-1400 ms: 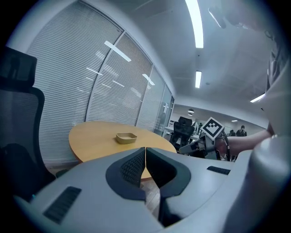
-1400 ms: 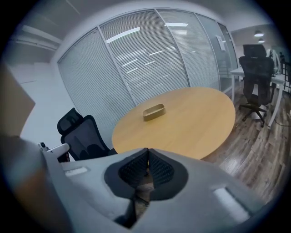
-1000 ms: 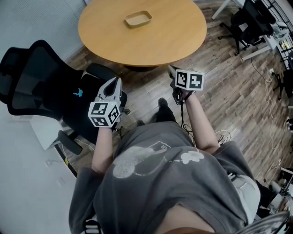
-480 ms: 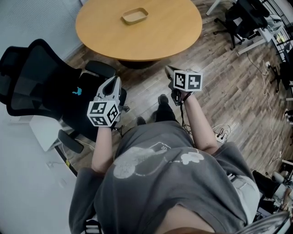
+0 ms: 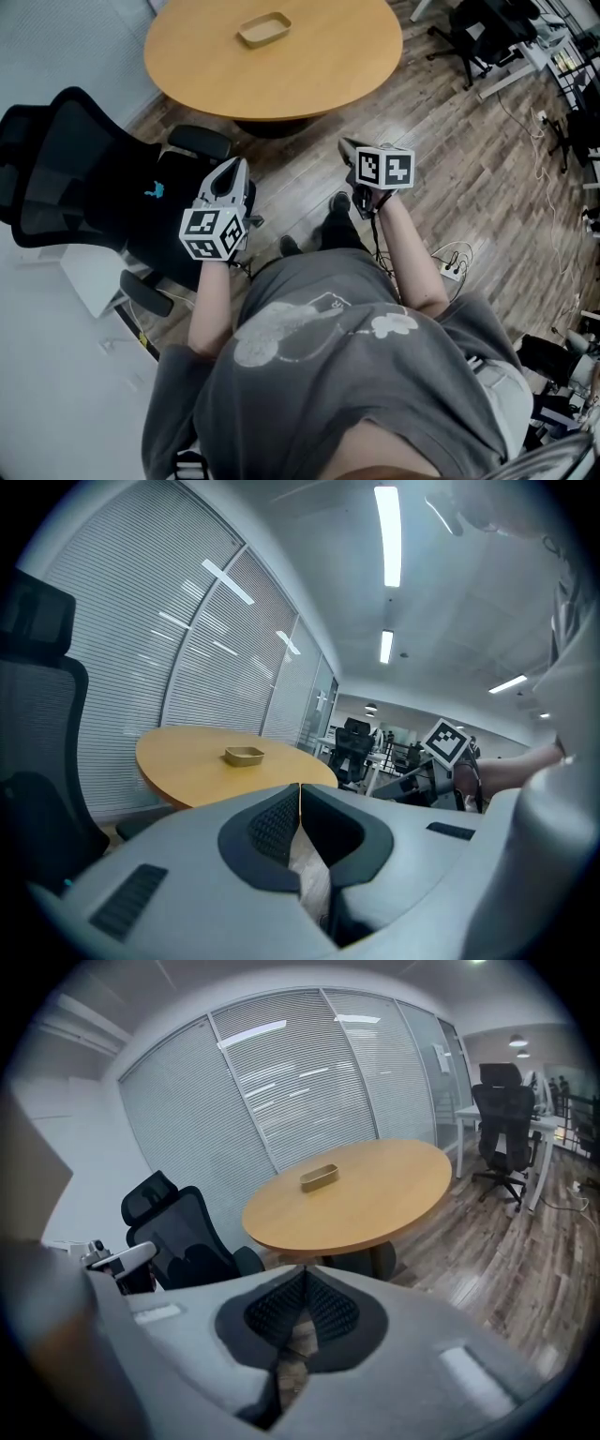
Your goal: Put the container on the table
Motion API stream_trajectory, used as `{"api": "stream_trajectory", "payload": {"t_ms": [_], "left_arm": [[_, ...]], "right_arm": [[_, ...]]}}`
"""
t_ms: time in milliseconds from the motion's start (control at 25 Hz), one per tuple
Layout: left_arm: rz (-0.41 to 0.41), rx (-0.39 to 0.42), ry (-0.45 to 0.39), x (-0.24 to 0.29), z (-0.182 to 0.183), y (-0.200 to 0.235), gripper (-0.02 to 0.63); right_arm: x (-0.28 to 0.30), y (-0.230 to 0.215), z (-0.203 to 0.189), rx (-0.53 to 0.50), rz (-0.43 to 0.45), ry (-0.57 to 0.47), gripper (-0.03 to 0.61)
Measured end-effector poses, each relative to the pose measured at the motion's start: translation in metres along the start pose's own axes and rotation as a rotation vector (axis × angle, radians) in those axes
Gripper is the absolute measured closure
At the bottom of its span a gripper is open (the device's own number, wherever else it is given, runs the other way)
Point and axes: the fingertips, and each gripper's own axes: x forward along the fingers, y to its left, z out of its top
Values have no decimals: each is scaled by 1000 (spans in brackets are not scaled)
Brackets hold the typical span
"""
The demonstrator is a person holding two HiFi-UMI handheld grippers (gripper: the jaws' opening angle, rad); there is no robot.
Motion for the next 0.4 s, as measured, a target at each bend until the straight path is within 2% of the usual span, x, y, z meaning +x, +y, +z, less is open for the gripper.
{"api": "stream_trajectory", "payload": {"t_ms": [400], "left_arm": [[-11, -5, 4, 1, -1, 0, 614]], "right_arm": [[-4, 1, -2, 1, -7, 2, 580]]}}
